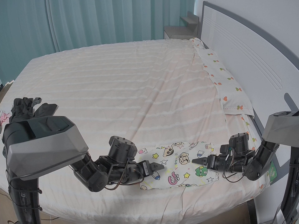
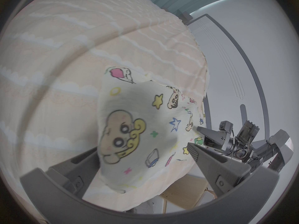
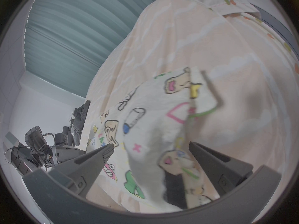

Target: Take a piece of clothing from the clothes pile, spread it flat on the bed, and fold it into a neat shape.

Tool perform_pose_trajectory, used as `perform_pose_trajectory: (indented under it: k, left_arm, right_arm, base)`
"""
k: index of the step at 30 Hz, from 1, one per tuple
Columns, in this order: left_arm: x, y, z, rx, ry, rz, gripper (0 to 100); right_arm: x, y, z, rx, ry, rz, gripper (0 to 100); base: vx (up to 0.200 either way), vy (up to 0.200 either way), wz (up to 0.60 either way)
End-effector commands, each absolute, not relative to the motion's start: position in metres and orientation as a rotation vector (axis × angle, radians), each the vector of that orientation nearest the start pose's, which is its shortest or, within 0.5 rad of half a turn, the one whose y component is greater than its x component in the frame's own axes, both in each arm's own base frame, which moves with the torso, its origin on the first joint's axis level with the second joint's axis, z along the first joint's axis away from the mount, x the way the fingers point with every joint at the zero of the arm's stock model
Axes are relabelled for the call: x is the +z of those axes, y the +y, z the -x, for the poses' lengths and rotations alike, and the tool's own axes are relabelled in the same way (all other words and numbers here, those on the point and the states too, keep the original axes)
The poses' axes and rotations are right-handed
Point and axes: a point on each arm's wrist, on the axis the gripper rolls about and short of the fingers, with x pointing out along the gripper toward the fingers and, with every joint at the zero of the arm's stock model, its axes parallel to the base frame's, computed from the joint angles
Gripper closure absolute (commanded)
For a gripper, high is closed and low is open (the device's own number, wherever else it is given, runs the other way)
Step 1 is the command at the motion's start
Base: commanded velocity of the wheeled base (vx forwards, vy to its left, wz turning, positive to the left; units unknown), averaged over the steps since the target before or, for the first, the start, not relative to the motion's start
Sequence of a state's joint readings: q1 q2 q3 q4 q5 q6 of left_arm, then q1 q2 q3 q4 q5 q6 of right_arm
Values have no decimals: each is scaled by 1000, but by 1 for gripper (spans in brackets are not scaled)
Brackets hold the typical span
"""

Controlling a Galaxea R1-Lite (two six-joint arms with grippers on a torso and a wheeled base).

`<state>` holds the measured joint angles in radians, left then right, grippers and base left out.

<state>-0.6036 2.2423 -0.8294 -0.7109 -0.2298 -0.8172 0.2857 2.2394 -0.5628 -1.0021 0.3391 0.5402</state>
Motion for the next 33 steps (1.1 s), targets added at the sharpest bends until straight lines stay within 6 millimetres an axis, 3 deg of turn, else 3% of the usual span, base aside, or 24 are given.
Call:
perform_pose_trajectory:
  k: [1, 6, 8, 9, 13, 15, 17, 21, 22, 25, 26, 28, 30, 33]
  left_arm:
    - [24, -192, -295, -409, 941, 620, 0]
    - [58, -154, -292, -362, 853, 685, 0]
    - [60, -152, -292, -360, 847, 688, 0]
    - [78, -136, -284, -349, 797, 711, 0]
    - [118, -108, -259, -350, 676, 744, 0]
    - [123, -105, -253, -349, 658, 744, 0]
    - [155, -84, -202, -386, 528, 760, 0]
    - [185, -61, -141, -457, 362, 773, 0]
    - [195, -50, -114, -456, 298, 759, 0]
    - [203, -30, -68, -398, 249, 675, 0]
    - [204, -29, -66, -394, 247, 669, 0]
    - [209, -8, -21, -339, 194, 587, 0]
    - [209, 4, 6, -313, 137, 557, 0]
    - [205, 11, 23, -196, 70, 522, 0]
  right_arm:
    - [-3, 76, -298, 344, 820, -542, 0]
    - [24, 47, -283, 294, 719, -577, 0]
    - [25, 46, -282, 292, 715, -578, 0]
    - [41, 38, -270, 283, 672, -585, 0]
    - [81, 26, -248, 283, 532, -586, 0]
    - [87, 24, -244, 284, 508, -585, 0]
    - [124, 19, -206, 303, 353, -559, 0]
    - [154, 13, -160, 323, 189, -534, 0]
    - [163, 10, -139, 321, 144, -523, 0]
    - [169, 6, -101, 296, 124, -511, 0]
    - [169, 6, -99, 293, 125, -511, 0]
    - [173, 5, -60, 268, 110, -508, 0]
    - [173, 6, -30, 270, 90, -503, 0]
    - [167, 7, 0, 287, 59, -463, 0]
  base:
    - [0, 0, 0]
    - [0, 0, 0]
    - [0, 0, 0]
    - [0, 0, 0]
    - [0, 0, 0]
    - [0, 0, 0]
    - [0, 0, 0]
    - [0, 0, 0]
    - [0, 0, 0]
    - [0, 0, 0]
    - [0, 0, 0]
    - [0, 0, 0]
    - [0, 0, 0]
    - [0, 0, 0]
